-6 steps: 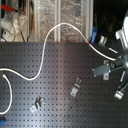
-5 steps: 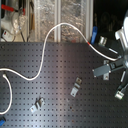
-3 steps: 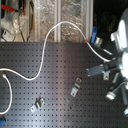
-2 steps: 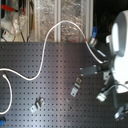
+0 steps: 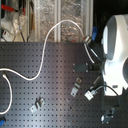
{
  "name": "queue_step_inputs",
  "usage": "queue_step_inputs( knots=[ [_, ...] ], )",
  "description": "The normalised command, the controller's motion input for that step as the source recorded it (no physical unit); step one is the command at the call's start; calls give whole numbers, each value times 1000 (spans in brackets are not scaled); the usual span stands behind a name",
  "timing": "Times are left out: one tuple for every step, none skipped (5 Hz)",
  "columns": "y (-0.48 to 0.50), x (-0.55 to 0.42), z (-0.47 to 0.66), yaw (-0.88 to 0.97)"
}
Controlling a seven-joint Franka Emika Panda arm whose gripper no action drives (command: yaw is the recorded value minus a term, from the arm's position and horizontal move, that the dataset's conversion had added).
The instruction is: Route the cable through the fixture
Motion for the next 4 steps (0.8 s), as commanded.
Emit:
queue_step_inputs(
  knots=[
    [180, 489, 367, 426],
    [159, 481, 281, 454],
    [186, 31, 304, 306],
    [202, -228, 297, 69]
  ],
)
